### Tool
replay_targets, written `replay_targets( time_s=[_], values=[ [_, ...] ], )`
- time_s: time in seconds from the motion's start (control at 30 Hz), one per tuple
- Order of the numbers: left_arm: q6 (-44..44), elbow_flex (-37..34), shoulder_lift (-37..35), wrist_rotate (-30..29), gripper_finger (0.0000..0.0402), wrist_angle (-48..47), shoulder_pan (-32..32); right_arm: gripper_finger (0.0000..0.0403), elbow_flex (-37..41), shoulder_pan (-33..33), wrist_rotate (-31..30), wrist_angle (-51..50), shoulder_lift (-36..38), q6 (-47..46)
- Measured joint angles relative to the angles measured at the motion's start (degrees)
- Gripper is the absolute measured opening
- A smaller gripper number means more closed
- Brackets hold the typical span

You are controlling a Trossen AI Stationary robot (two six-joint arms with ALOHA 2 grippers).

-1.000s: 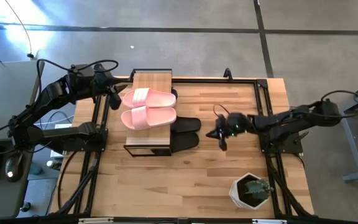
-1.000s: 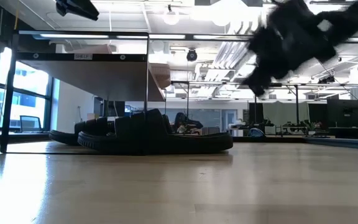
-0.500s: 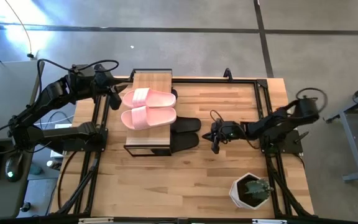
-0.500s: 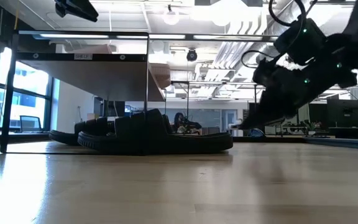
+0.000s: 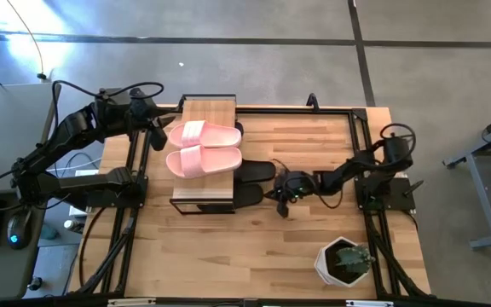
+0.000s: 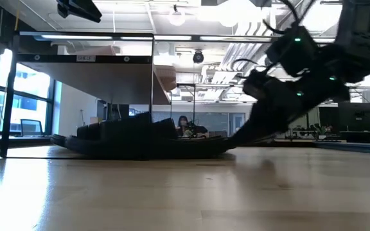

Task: Pick and place slides into the shelf
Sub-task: Adjust the black slides under the shelf

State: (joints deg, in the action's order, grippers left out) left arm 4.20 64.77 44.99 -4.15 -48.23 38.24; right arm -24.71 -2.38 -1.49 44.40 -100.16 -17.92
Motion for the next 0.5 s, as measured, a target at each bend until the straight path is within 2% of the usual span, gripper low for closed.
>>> replay_targets(
  time_s=[0.23,0.5],
  values=[
    [-0.1,0.0,0.3,0.0,0.0111,-0.1,0.0,0.0,-10.4,-0.1,5.7,-6.3,-5.9,3.6],
    [0.1,0.0,0.3,0.0,0.0111,-0.3,0.0,0.0,-16.2,-0.7,6.2,-8.3,-9.0,4.5]
  ],
)
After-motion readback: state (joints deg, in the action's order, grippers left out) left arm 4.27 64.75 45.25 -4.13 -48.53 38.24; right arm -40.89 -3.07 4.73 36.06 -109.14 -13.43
